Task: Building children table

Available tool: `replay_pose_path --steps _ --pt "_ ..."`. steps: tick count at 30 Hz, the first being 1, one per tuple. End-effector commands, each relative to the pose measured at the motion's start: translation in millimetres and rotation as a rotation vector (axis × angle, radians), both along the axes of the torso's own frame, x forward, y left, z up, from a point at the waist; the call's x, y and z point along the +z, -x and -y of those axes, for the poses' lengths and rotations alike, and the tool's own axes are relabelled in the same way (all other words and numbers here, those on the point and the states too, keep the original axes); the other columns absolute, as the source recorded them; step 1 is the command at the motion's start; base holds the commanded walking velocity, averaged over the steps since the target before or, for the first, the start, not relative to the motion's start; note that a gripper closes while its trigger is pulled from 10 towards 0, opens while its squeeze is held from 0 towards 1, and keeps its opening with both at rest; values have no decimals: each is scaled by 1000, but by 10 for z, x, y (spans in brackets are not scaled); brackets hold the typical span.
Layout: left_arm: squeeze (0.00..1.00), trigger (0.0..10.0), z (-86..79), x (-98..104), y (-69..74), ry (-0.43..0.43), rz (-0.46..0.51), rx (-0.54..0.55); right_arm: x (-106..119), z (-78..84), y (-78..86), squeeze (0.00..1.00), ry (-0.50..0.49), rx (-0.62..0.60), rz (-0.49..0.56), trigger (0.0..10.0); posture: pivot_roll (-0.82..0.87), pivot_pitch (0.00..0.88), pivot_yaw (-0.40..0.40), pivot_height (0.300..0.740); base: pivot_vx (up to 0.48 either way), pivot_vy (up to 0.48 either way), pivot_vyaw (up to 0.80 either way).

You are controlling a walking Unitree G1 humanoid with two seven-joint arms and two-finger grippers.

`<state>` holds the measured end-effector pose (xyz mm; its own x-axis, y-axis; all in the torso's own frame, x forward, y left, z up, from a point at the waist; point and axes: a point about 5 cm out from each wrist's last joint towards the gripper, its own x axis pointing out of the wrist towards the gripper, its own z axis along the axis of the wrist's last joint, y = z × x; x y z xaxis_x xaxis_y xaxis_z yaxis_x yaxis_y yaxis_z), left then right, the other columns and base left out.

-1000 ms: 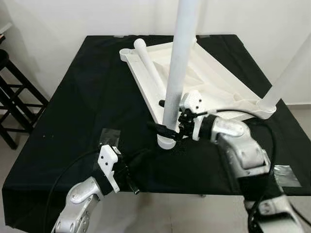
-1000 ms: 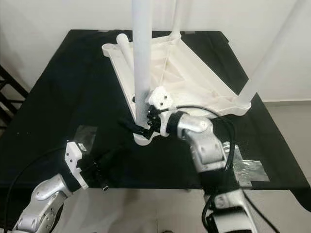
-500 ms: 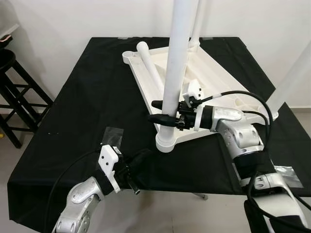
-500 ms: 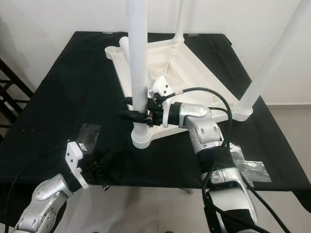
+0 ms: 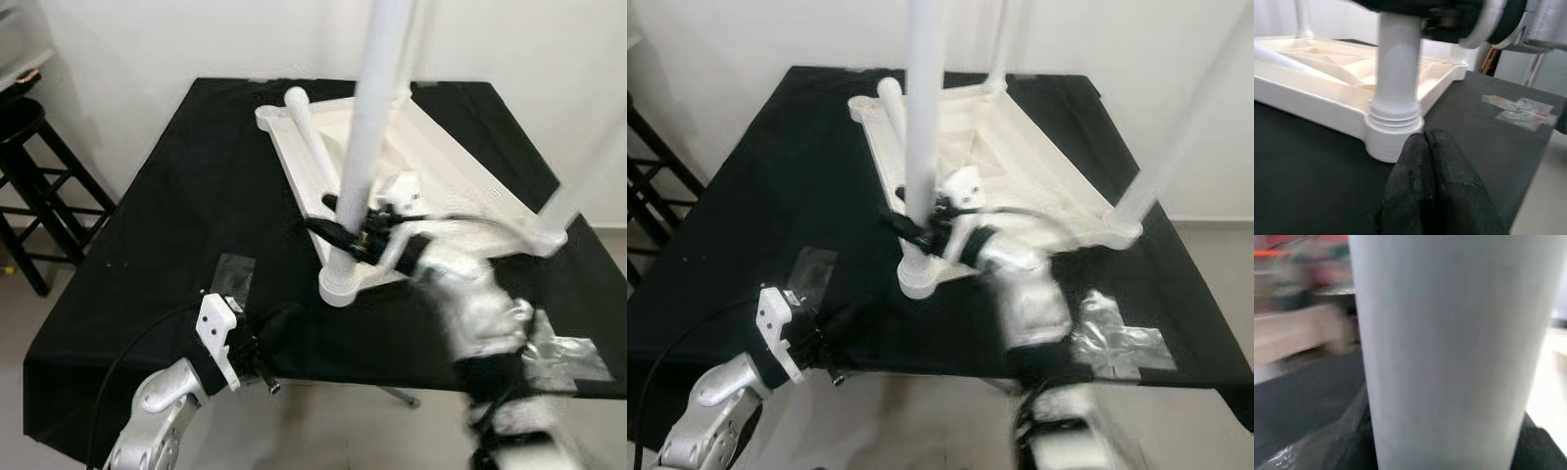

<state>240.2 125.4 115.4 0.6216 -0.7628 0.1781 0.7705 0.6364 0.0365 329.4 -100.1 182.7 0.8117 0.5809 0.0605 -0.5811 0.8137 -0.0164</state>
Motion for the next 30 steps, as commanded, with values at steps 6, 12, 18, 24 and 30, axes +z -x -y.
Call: replay_pose_path --steps 6,12,18,24,30 --pt "0 10000 -45 -23 32 -10 -16 2 -559 26 293 0 90 -275 -211 0 22 144 5 740 0 0 0" --pt "0 10000 -42 -31 31 -14 -17 0 -488 -27 159 0 109 -249 -194 10000 28 136 -1 740 0 0 0" --pt "0 10000 -29 -32 28 -12 -15 4 -288 -89 69 1000 22 -154 -156 10000 27 129 0 740 0 0 0" --pt "0 10000 -9 -37 17 -10 -19 -5 27 -144 66 0 23 182 -54 10000 22 121 -1 740 0 0 0" --pt "0 10000 0 -44 10 -10 -19 -5 192 -56 1 0 141 489 29 10000 31 110 1 740 0 0 0"
